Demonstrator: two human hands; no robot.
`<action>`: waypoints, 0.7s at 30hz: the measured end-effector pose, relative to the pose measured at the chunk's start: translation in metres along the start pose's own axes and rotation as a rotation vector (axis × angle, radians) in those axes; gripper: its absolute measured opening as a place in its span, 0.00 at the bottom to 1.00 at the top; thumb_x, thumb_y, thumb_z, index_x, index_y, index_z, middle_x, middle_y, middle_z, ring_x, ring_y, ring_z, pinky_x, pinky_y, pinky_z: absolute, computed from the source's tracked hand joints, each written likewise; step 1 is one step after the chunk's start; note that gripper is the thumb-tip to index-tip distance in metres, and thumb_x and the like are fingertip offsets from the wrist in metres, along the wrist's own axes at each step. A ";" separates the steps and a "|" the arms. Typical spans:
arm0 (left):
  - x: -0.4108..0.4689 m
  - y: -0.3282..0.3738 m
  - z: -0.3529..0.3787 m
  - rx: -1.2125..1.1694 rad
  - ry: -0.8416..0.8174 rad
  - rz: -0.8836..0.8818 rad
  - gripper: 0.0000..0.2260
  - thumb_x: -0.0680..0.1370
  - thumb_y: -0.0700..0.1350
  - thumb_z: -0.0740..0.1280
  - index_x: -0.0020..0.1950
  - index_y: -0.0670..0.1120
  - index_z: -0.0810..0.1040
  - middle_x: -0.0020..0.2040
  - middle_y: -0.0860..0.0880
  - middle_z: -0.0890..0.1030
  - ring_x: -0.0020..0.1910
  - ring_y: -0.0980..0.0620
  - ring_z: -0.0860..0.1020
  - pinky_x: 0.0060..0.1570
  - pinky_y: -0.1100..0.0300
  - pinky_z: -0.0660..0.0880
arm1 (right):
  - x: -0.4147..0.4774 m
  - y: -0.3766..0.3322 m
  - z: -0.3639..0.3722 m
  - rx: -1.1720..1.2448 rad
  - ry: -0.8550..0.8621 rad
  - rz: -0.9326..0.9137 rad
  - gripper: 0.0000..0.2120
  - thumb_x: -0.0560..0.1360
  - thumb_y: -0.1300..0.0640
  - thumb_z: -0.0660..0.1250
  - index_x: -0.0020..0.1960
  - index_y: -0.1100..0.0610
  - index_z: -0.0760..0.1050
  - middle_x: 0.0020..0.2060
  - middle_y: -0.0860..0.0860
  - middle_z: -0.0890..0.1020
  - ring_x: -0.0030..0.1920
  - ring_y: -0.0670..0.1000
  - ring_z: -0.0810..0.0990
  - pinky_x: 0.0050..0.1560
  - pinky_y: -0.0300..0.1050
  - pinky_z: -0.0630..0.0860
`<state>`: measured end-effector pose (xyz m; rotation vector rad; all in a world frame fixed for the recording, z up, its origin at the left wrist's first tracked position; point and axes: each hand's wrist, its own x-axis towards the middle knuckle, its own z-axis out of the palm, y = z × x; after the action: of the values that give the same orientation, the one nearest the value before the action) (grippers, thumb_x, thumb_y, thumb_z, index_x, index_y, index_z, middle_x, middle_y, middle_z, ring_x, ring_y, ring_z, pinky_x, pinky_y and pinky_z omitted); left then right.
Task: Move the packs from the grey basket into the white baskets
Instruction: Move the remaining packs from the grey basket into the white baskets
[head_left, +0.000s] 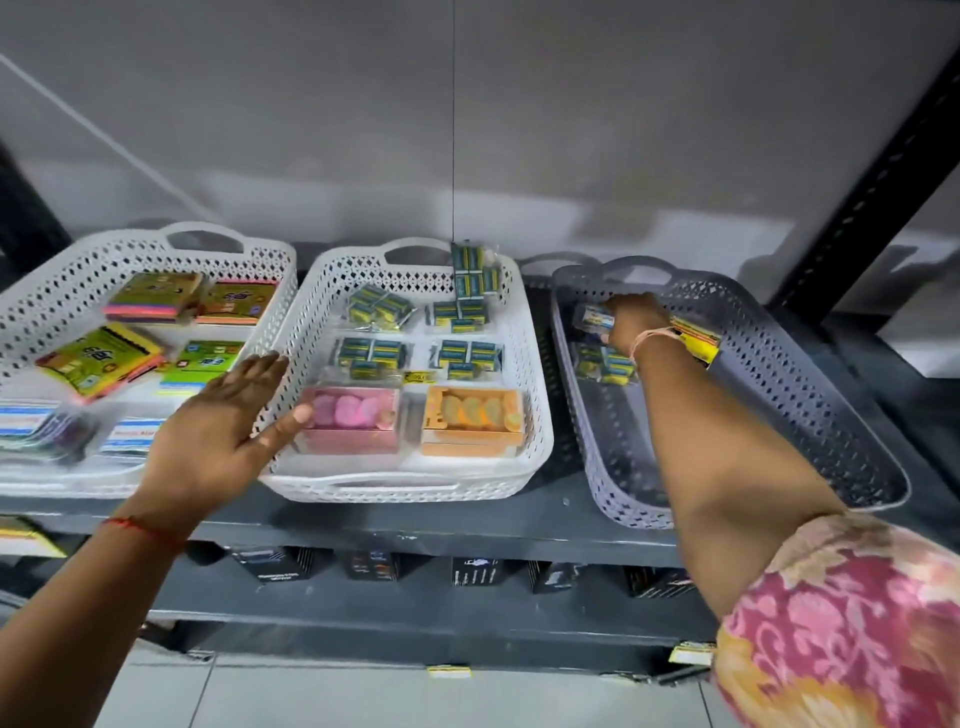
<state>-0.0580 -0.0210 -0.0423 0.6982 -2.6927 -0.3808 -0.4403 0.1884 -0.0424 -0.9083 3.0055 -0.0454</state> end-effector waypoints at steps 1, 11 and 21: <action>0.000 0.001 0.000 0.004 0.002 -0.007 0.49 0.64 0.77 0.40 0.70 0.43 0.64 0.72 0.43 0.64 0.73 0.48 0.59 0.70 0.54 0.56 | -0.002 0.000 -0.003 0.002 0.035 0.005 0.19 0.74 0.59 0.67 0.63 0.64 0.73 0.60 0.64 0.78 0.62 0.63 0.74 0.64 0.52 0.72; -0.011 -0.013 -0.021 -0.120 0.184 -0.031 0.39 0.69 0.70 0.49 0.69 0.43 0.65 0.72 0.41 0.65 0.73 0.46 0.58 0.71 0.55 0.53 | -0.066 -0.074 -0.058 0.271 0.367 -0.098 0.23 0.65 0.47 0.71 0.49 0.66 0.78 0.48 0.68 0.82 0.49 0.65 0.80 0.50 0.52 0.73; -0.084 -0.164 -0.093 0.018 0.419 -0.524 0.33 0.73 0.58 0.52 0.72 0.38 0.57 0.74 0.37 0.59 0.74 0.42 0.53 0.73 0.49 0.49 | -0.119 -0.281 -0.079 0.803 0.044 -0.490 0.24 0.63 0.54 0.78 0.55 0.64 0.80 0.53 0.61 0.83 0.47 0.50 0.78 0.47 0.41 0.72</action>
<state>0.1157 -0.1324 -0.0336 1.3270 -2.1003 -0.2903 -0.1866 0.0230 0.0439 -1.4375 2.3180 -1.1581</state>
